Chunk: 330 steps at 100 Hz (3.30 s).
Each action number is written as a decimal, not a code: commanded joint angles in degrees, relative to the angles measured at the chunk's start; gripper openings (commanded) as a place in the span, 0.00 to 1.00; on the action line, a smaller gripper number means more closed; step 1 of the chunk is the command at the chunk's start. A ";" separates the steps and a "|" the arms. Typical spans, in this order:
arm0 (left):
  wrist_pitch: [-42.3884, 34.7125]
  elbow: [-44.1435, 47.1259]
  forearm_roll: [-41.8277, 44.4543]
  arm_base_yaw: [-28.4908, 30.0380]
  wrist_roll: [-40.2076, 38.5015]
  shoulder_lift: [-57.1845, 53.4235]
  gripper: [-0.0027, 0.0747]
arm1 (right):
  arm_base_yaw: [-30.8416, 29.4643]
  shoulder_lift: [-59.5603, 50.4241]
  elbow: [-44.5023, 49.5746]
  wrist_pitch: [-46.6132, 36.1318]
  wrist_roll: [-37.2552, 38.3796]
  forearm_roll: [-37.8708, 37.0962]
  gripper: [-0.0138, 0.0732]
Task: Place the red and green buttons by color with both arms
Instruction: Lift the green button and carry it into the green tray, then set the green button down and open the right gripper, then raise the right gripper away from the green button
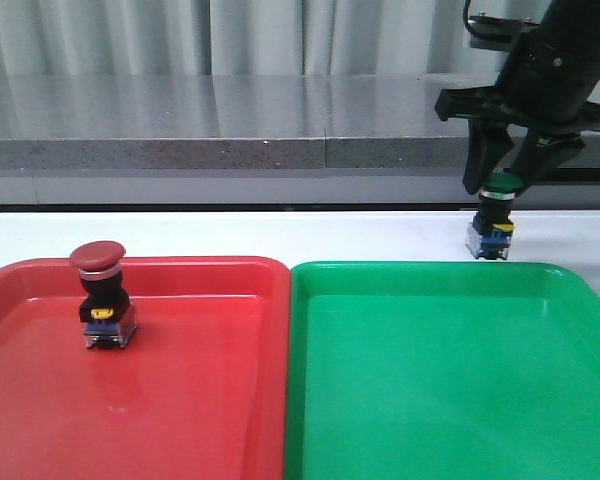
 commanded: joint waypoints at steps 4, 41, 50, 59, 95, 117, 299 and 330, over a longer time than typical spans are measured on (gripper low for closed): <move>-4.63 2.29 -0.01 0.16 -0.36 -1.68 0.01 | 0.08 -6.24 -2.44 1.02 -0.80 0.37 0.43; -4.63 2.29 -0.01 0.16 -0.36 -1.68 0.01 | 5.54 -14.36 -1.41 4.69 1.77 0.24 0.43; -4.63 2.29 -0.01 0.16 -0.36 -1.68 0.01 | 7.30 -14.71 0.56 4.21 3.06 0.20 0.43; -4.63 2.29 -0.01 0.16 -0.36 -1.68 0.01 | 8.49 -14.71 3.50 2.57 4.81 -0.32 0.43; -4.63 2.29 -0.01 0.16 -0.36 -1.68 0.01 | 12.69 -14.71 16.07 -8.46 9.18 -0.55 0.43; -4.63 2.29 -0.01 0.16 -0.36 -1.68 0.01 | 12.69 -14.26 20.10 -12.07 9.61 -0.55 0.43; -4.63 2.29 -0.01 0.16 -0.36 -1.68 0.01 | 12.69 -29.33 20.83 -12.25 9.61 -4.64 0.87; -4.63 2.29 -0.01 0.16 -0.36 -1.68 0.01 | 12.69 -44.56 23.32 -10.35 9.69 -12.74 0.86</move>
